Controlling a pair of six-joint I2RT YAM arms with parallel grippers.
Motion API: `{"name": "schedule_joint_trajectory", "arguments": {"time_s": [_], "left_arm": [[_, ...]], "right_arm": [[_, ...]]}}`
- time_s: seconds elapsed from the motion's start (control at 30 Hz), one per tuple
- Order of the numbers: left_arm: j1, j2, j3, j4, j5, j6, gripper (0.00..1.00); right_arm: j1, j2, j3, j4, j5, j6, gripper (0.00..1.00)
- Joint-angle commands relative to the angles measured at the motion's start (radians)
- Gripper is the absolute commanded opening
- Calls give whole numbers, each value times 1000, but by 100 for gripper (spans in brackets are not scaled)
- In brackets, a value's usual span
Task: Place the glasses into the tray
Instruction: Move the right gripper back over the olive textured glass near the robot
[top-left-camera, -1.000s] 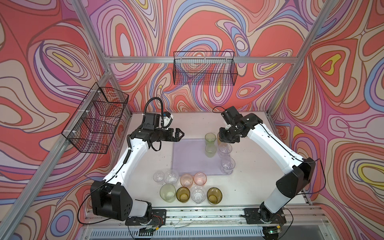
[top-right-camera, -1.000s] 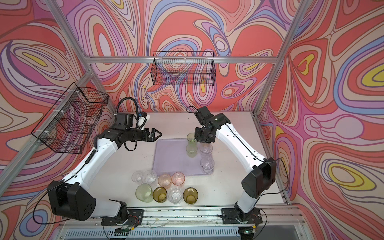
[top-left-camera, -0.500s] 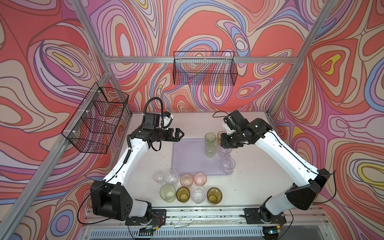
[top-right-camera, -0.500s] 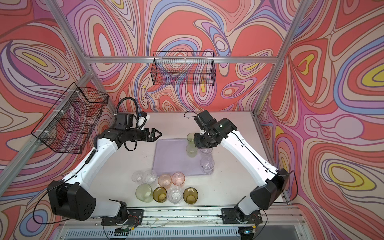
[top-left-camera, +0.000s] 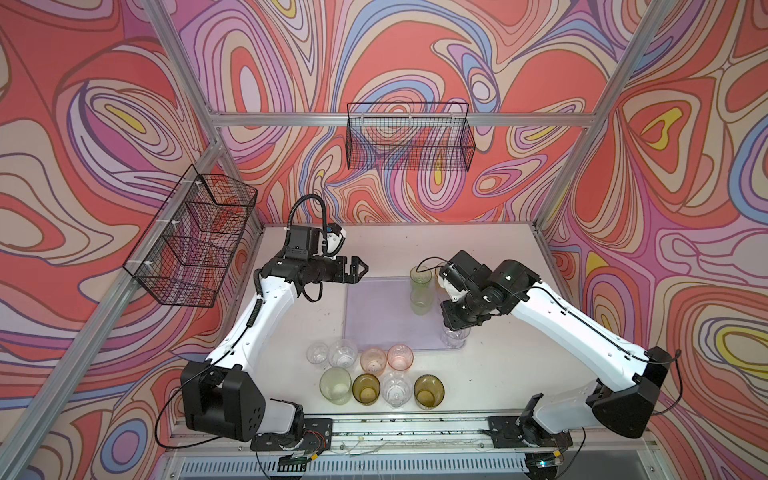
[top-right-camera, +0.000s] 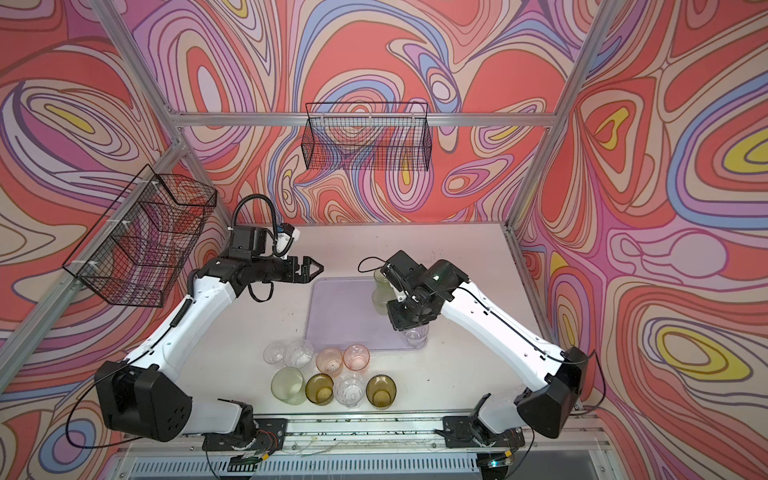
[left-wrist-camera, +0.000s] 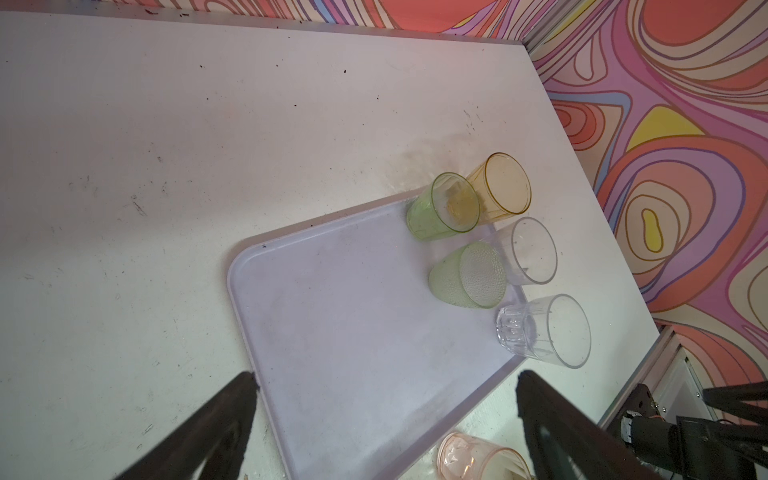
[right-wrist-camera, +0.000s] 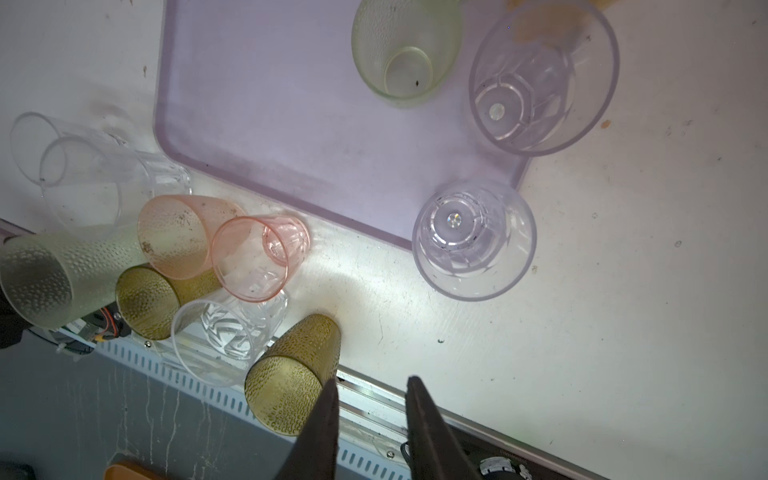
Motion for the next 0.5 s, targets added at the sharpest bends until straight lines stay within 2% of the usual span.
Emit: {"name": "schedule_joint_trajectory", "arguments": {"time_s": [0.0,0.47], "left_arm": [[-2,5,1,-2,-3,16,100],[-2,8,3,-4,-4,19,100]], "right_arm": [[23,-30,-44,14,-23,-18,30],[122,-68,-207,98,-77,-19,31]]}}
